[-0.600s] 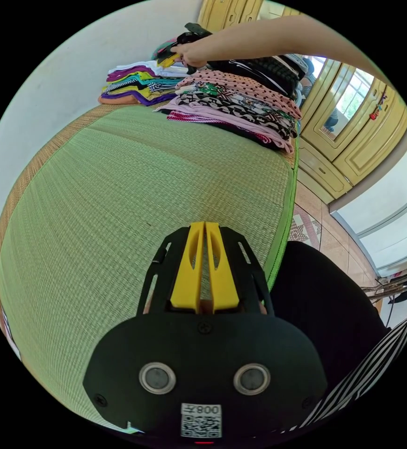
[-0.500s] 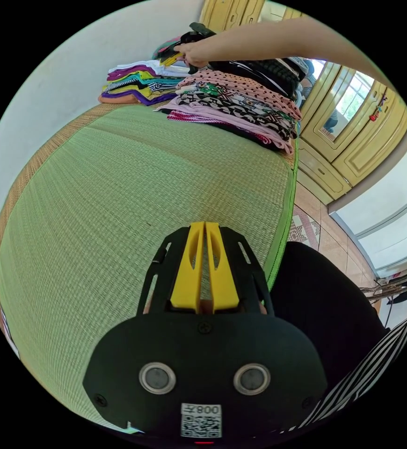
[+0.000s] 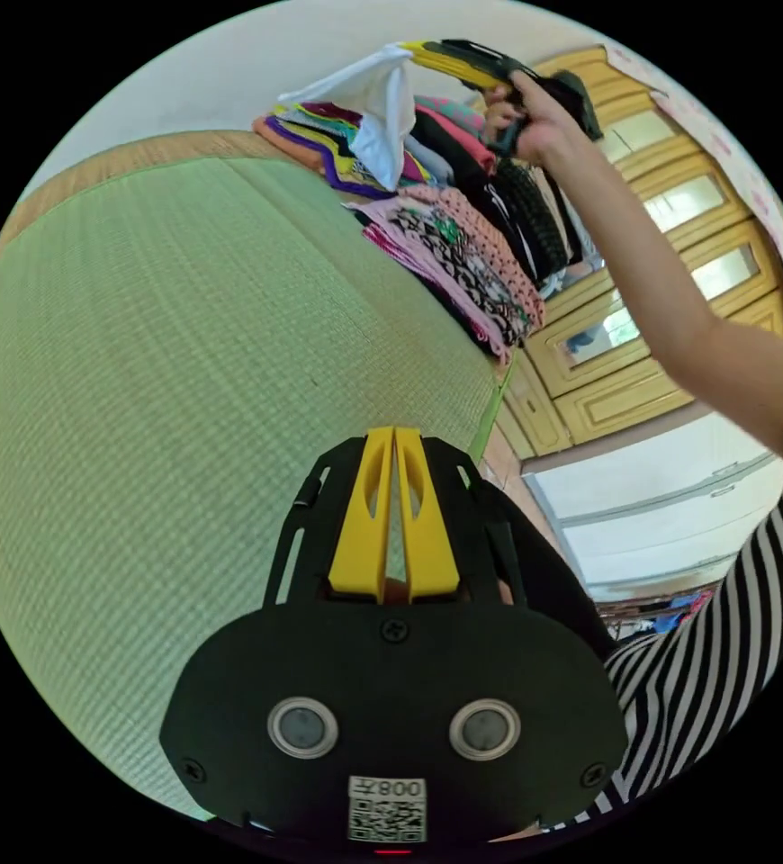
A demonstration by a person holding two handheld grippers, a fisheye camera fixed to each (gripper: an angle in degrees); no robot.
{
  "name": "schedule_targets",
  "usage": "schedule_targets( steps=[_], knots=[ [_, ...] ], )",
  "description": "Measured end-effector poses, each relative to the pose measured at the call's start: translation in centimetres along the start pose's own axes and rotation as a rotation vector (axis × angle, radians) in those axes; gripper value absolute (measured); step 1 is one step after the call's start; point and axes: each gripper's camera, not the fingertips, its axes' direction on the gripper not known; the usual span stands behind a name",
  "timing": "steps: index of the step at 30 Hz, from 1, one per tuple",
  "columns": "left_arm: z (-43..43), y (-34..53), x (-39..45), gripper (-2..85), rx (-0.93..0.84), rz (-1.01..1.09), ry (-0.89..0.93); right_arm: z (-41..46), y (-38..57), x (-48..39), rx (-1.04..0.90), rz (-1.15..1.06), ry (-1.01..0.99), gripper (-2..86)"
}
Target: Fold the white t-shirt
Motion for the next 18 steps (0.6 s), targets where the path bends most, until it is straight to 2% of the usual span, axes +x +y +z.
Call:
schedule_targets(
  steps=[11, 18],
  knots=[
    [-23.7, 13.0, -1.8, 0.3, 0.311, -0.387, 0.137, 9.3, 12.9, -11.5, -0.306, 0.000, -0.414, 0.8],
    [-33.4, 21.1, 1.0, 0.3, 0.452, -0.487, 0.172, 9.5, 20.3, -16.3, -0.438, -0.006, -0.500, 0.8]
  ],
)
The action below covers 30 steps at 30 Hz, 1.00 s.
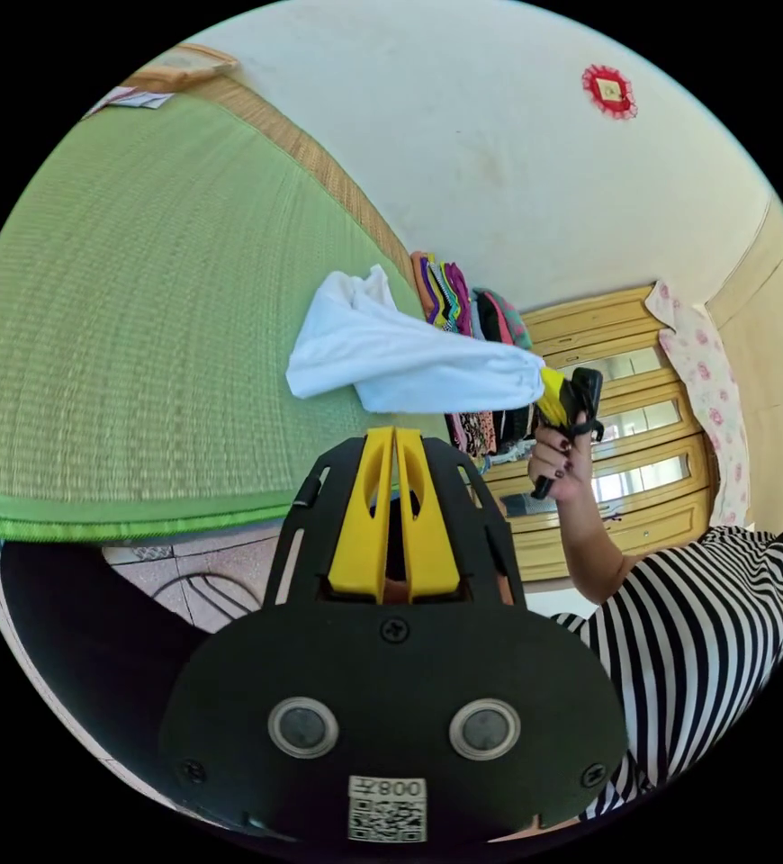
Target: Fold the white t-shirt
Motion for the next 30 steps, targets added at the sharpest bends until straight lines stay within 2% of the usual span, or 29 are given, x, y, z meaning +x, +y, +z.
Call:
schedule_targets(
  steps=[4, 8, 13, 26, 30],
  knots=[
    [-3.3, 1.4, 1.4, 0.3, 0.033, -0.009, 0.019, 0.2, 4.2, -0.2, -0.042, 0.044, 0.059, 0.8],
    [-5.0, 2.4, 3.8, 0.3, 0.040, 0.004, 0.056, -2.0, 9.4, 1.2, 0.024, 0.149, 0.070, 0.8],
    [-4.7, 3.1, 6.7, 0.5, -0.010, 0.040, 0.075, -4.3, 14.8, 2.3, 0.057, 0.232, 0.187, 0.8],
    [3.8, 3.1, 10.3, 4.5, -0.275, -0.014, -0.034, -7.3, 24.2, 7.8, 0.191, 0.413, 0.306, 1.0],
    [5.9, 2.2, 10.5, 5.6, -0.253, -0.096, -0.022, -7.6, 25.7, 9.5, 0.200, 0.454, 0.325, 1.0]
  ],
)
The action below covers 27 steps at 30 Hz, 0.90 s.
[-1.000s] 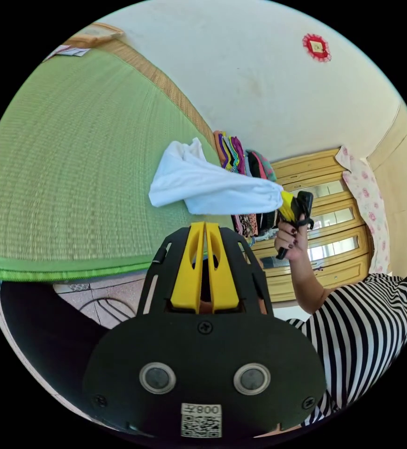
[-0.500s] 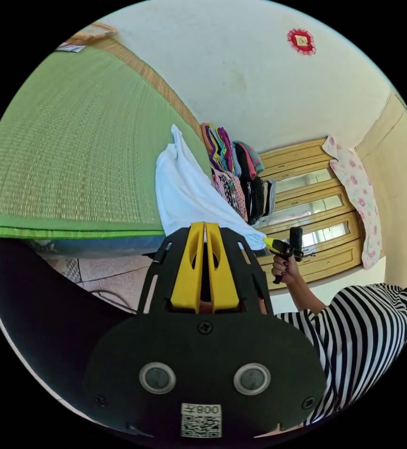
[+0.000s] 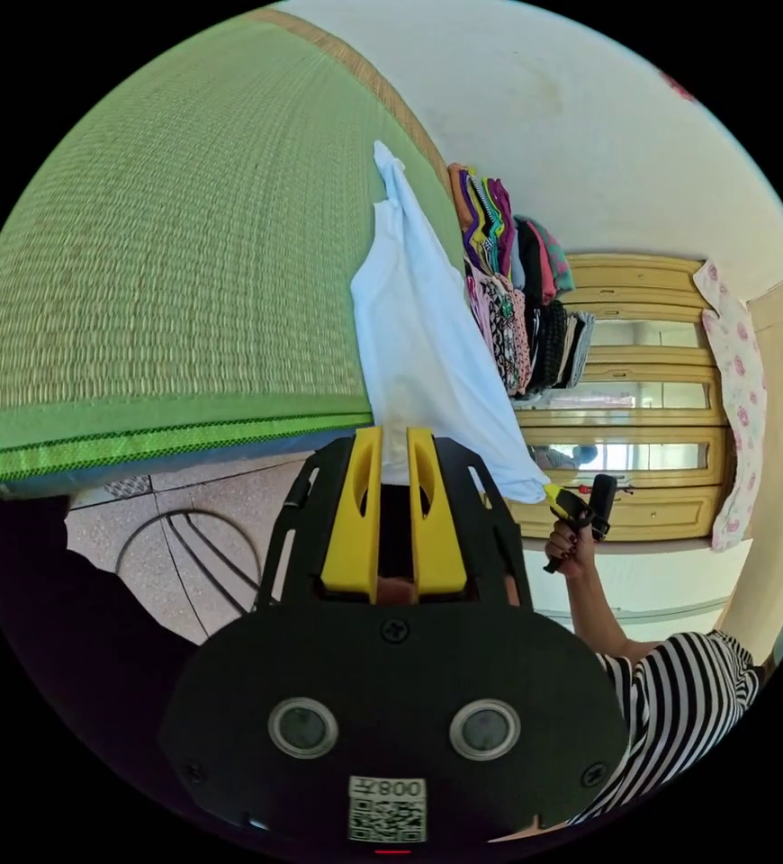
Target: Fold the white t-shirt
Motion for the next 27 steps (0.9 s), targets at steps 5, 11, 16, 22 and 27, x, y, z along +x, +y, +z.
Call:
schedule_targets(
  steps=[5, 11, 16, 22, 27],
  knots=[
    [2.0, -2.1, 2.1, 6.2, -0.019, 0.009, -0.059, -0.1, 0.7, 2.6, 0.033, 0.066, -0.012, 1.1],
    [5.0, -3.7, 3.8, 3.9, -0.063, 0.007, -0.140, 0.9, 1.7, 4.9, 0.062, 0.136, -0.020, 1.0],
    [6.1, -3.4, 4.9, 2.4, -0.070, 0.035, -0.143, 0.1, 2.9, 5.1, 0.117, 0.149, 0.022, 0.7],
    [4.9, -1.1, 7.1, 1.7, 0.004, 0.090, -0.070, 1.5, 2.5, 1.4, 0.163, 0.025, 0.040, 2.9],
    [4.1, 0.9, 10.5, 1.4, 0.049, 0.142, 0.049, 10.8, -0.5, -6.6, -0.020, -0.247, 0.058, 6.1]
  ],
)
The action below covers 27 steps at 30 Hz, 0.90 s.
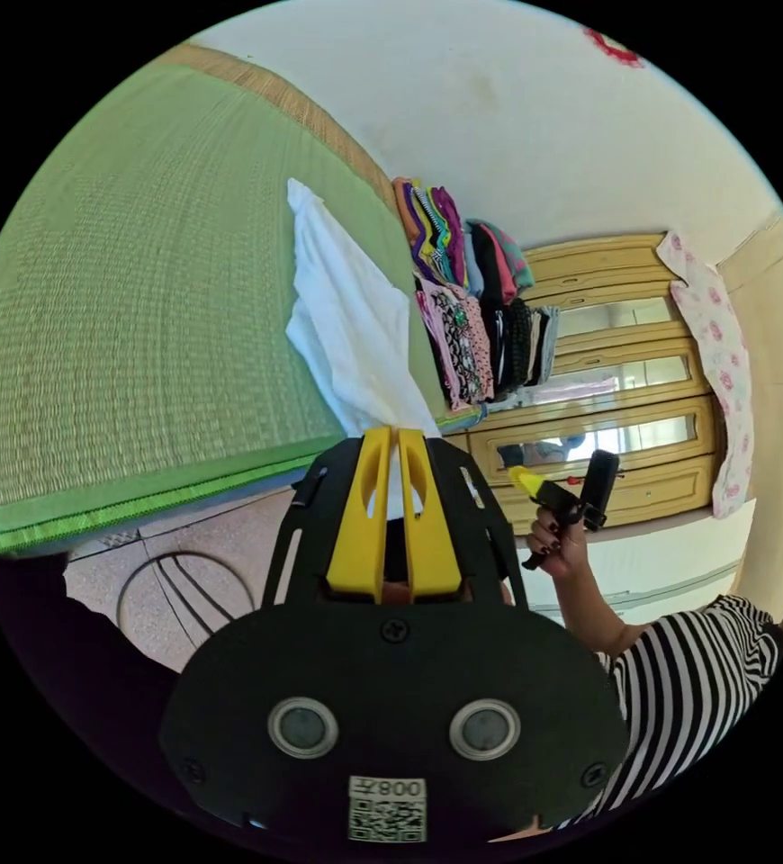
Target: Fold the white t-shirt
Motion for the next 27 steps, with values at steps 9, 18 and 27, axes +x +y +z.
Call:
schedule_targets(
  steps=[9, 18, 27],
  knots=[
    [1.3, 0.0, 5.9, 1.2, 0.010, 0.110, 0.137, 9.2, -1.4, -9.0, -0.077, -0.311, 0.279, 8.2],
    [4.0, -0.3, 7.6, 1.1, -0.015, 0.114, 0.165, 11.8, 0.7, -10.9, -0.051, -0.301, 0.351, 7.3],
    [5.9, -1.4, 8.9, 1.1, -0.025, 0.127, 0.179, 12.4, 2.7, -10.8, -0.021, -0.250, 0.342, 1.3]
  ],
)
